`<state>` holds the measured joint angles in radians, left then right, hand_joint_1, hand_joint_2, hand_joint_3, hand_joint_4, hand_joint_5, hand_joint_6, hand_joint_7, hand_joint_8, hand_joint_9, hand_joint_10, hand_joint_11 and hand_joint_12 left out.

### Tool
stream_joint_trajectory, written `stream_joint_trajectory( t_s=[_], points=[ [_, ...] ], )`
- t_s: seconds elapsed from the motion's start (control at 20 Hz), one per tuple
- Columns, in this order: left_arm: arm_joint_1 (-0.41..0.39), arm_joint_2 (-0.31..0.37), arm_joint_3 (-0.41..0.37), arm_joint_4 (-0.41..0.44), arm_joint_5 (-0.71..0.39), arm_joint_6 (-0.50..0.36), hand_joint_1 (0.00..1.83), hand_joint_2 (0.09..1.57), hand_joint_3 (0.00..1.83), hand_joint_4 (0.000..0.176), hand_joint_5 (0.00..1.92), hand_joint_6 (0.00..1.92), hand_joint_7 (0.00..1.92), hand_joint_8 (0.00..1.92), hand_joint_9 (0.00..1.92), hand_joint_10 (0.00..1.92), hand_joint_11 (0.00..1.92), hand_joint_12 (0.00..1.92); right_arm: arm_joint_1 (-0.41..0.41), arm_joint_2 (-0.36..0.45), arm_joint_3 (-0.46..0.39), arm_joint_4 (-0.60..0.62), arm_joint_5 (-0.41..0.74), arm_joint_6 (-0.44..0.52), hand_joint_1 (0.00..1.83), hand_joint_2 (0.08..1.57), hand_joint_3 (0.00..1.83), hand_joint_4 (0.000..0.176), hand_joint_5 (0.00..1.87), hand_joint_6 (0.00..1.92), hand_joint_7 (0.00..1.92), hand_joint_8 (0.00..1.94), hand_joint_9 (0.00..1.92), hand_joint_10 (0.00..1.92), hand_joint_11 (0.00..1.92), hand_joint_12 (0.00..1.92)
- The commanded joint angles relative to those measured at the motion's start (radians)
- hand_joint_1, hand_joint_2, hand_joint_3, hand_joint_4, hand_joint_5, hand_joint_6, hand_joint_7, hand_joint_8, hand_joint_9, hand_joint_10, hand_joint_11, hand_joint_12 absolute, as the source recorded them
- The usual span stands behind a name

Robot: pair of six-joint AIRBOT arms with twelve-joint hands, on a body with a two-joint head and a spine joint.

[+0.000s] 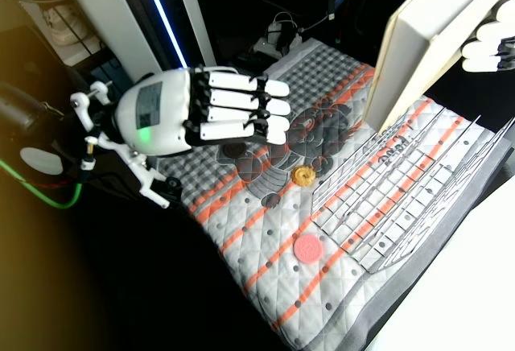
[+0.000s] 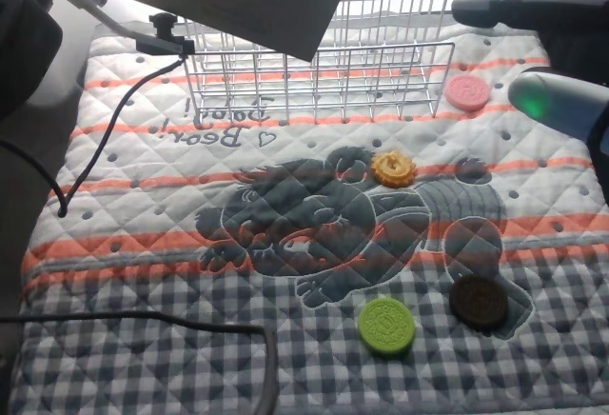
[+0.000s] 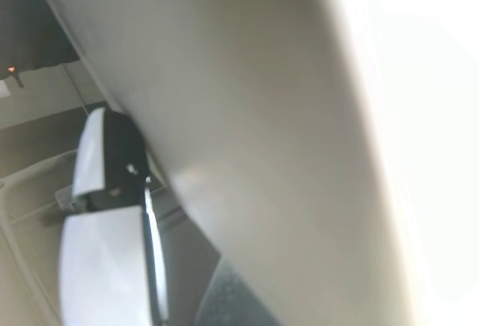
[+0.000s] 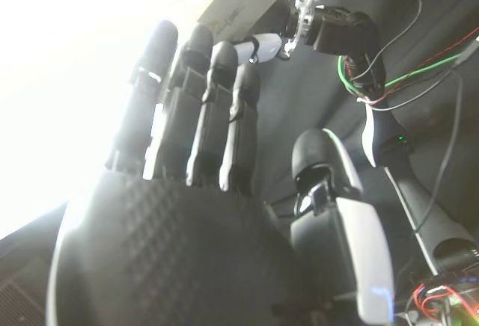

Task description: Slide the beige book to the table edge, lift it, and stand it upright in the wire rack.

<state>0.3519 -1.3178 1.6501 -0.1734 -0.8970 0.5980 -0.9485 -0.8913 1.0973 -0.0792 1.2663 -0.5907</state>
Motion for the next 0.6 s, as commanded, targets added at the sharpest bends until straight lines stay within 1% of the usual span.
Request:
stream_joint_trajectory(
  t_s=[0.0, 0.05, 0.1, 0.15, 0.2, 0.25, 0.3, 0.35, 0.55],
  points=[
    [-0.019, 0.003, 0.007, -0.012, -0.099, -0.022, 1.28, 1.09, 0.0, 0.0, 1.03, 0.65, 1.1, 1.05, 1.21, 0.83, 0.99, 1.4, 0.009, -0.003, 0.005, 0.022, 0.117, 0.007, 0.21, 1.39, 0.0, 0.0, 0.57, 0.0, 0.64, 0.0, 0.65, 0.01, 0.31, 0.73],
    [-0.023, -0.001, 0.013, -0.008, -0.092, -0.024, 1.19, 1.12, 0.0, 0.0, 1.0, 0.89, 1.2, 0.77, 1.17, 0.96, 0.98, 1.46, 0.009, -0.003, 0.005, 0.022, 0.117, 0.007, 0.21, 1.39, 0.0, 0.0, 0.57, 0.0, 0.64, 0.0, 0.65, 0.01, 0.3, 0.73],
    [-0.036, -0.011, 0.03, 0.005, -0.079, -0.038, 1.26, 1.1, 0.0, 0.0, 1.01, 0.72, 1.1, 1.03, 1.16, 0.97, 0.96, 1.42, 0.009, -0.004, 0.006, 0.022, 0.117, 0.009, 0.22, 1.4, 0.0, 0.0, 0.57, 0.0, 0.64, 0.0, 0.65, 0.01, 0.31, 0.73],
    [-0.045, -0.012, 0.036, 0.013, -0.076, -0.042, 1.28, 1.09, 0.0, 0.0, 1.02, 0.7, 1.1, 1.04, 1.17, 0.92, 0.97, 1.34, 0.009, -0.004, 0.007, 0.021, 0.117, 0.01, 0.22, 1.4, 0.0, 0.0, 0.56, 0.0, 0.64, 0.0, 0.65, 0.0, 0.31, 0.73],
    [-0.054, -0.012, 0.037, 0.023, -0.074, -0.042, 1.29, 1.08, 0.0, 0.0, 1.04, 0.68, 1.13, 0.98, 1.19, 0.87, 1.0, 1.26, 0.009, -0.005, 0.008, 0.02, 0.117, 0.01, 0.22, 1.4, 0.01, 0.0, 0.56, 0.0, 0.63, 0.0, 0.64, 0.0, 0.3, 0.73],
    [-0.064, -0.011, 0.039, 0.033, -0.072, -0.042, 1.28, 1.07, 0.0, 0.0, 1.04, 0.71, 1.14, 0.94, 1.21, 0.76, 1.01, 1.18, 0.009, -0.005, 0.008, 0.02, 0.117, 0.011, 0.22, 1.4, 0.01, 0.0, 0.56, 0.0, 0.64, 0.0, 0.64, 0.0, 0.27, 0.72],
    [-0.072, -0.01, 0.041, 0.043, -0.069, -0.042, 1.28, 1.07, 0.0, 0.0, 1.05, 0.72, 1.14, 0.91, 1.24, 0.68, 1.03, 1.14, 0.009, -0.005, 0.008, 0.019, 0.117, 0.012, 0.24, 1.4, 0.0, 0.0, 0.56, 0.0, 0.64, 0.0, 0.64, 0.0, 0.28, 0.72],
    [-0.079, -0.009, 0.042, 0.052, -0.067, -0.042, 1.28, 1.07, 0.0, 0.0, 1.06, 0.71, 1.15, 0.9, 1.28, 0.6, 1.06, 1.13, 0.009, -0.005, 0.008, 0.017, 0.117, 0.013, 0.24, 1.39, 0.0, 0.0, 0.56, 0.0, 0.64, 0.0, 0.64, 0.0, 0.27, 0.72],
    [-0.094, -0.008, 0.046, 0.071, -0.069, -0.042, 1.28, 1.07, 0.0, 0.0, 1.02, 0.76, 1.16, 0.89, 1.34, 0.53, 1.12, 1.1, 0.013, 0.011, 0.006, 0.001, 0.117, 0.02, 0.2, 1.41, 0.0, 0.0, 0.57, 0.0, 0.64, 0.0, 0.63, 0.0, 0.23, 0.73]
  ],
)
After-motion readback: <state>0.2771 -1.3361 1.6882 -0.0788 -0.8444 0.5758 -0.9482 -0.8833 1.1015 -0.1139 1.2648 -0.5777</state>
